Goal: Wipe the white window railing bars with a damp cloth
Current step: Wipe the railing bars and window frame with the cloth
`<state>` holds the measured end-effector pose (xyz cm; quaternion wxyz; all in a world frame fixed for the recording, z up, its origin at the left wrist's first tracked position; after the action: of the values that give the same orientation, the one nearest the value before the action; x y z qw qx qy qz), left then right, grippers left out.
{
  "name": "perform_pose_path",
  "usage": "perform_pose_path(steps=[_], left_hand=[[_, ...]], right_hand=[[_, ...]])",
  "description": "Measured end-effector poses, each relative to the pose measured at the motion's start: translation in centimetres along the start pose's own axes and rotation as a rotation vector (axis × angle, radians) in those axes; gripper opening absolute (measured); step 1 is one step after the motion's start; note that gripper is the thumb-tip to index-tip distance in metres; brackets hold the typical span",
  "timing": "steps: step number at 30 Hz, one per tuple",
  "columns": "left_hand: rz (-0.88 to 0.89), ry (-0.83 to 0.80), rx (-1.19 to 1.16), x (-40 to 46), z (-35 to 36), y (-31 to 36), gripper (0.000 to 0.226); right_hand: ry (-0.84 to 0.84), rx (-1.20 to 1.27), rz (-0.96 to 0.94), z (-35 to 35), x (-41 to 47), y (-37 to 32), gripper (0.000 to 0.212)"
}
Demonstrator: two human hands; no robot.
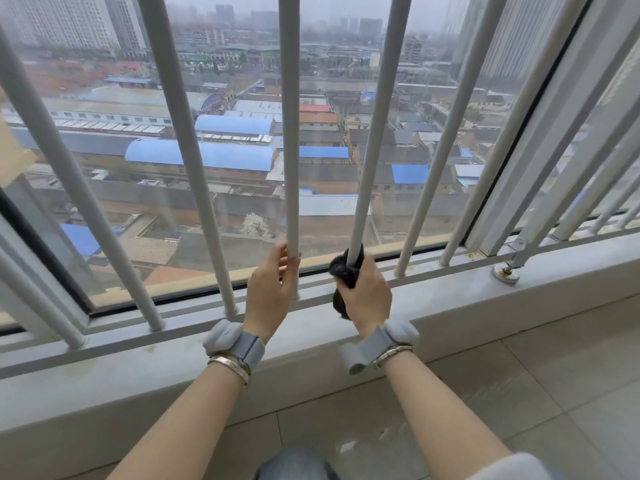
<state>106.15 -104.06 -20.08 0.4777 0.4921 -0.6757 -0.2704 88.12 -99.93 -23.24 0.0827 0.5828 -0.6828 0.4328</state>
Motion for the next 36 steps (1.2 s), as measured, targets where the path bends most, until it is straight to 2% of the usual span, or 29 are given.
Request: perform_pose_path(steps=[4,7,10,12,14,16,20,25,27,29,31,34,36], left_hand=[[0.028,-0.003,0.013,0.1,0.2,0.0,0.025],[0.04,0.001,0.015,0.1,0.2,0.0,0.025],[0.045,0.007,0.003,-0.1,0.2,0.0,0.025],[0.035,0.007,-0.006,-0.2,0.2,0.0,0.027],[0.025,0.022,-0.021,-0.3,0.3,-0.1,0.028],[0.001,0.059,-0.044,-0.8,0.4,-0.1,0.03],[-0.03,0.09,-0.065,-1.1,0.6,-0.1,0.033],[-0.03,-0.004,-0.091,-1.5,0.7,-0.1,0.044],[-0.032,0.033,-0.115,-2.1,0.5,-0.2,0.047],[-0.056,0.122,-0.145,-3.3,0.4,-0.8,0.042],[-0.092,0.177,-0.153,-4.9,0.9,-1.8,0.032],[-0.09,0.118,-0.139,-6.6,3.1,-2.0,0.022],[-0.068,0.055,-0.13,-6.4,4.9,-1.2,0.02]], right_hand=[[-0.117,-0.067,-0.208,0.7,-1.4,1.4,0.051],[-0.241,-0.281,-0.523,-0.4,-0.8,2.9,0.057],[-0.306,-0.449,-0.641,-1.9,-0.5,5.6,0.065],[-0.276,-0.457,-0.589,-2.0,-0.6,5.5,0.065],[-0.25,-0.364,-0.447,-0.7,-1.4,4.4,0.067],[-0.307,-0.248,-0.393,1.2,-2.8,2.9,0.069],[-0.378,-0.269,-0.517,0.2,-3.3,3.3,0.078],[-0.352,-0.342,-0.408,-2.5,-1.8,5.2,0.066],[-0.365,-0.336,-0.441,-2.8,-2.3,5.3,0.065],[-0.287,-0.326,-0.401,-4.8,-2.9,6.8,0.062],[-0.159,-0.26,-0.233,-7.5,-3.3,8.7,0.055],[0.026,-0.107,0.006,-11.1,-3.0,10.7,0.048],[0.051,0.0,-0.004,-11.7,-1.1,10.1,0.047]])
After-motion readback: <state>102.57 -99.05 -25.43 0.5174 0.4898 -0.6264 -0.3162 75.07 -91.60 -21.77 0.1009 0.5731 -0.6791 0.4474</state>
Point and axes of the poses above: each hand's wrist, its own x-axis towards the middle knuckle, its own z-axis out of the palm, y = z × x, the point moved 8 cm from there along x, towards the middle knuckle, and after that the axes turned 14 degrees about -z, right-handed, at the moved point
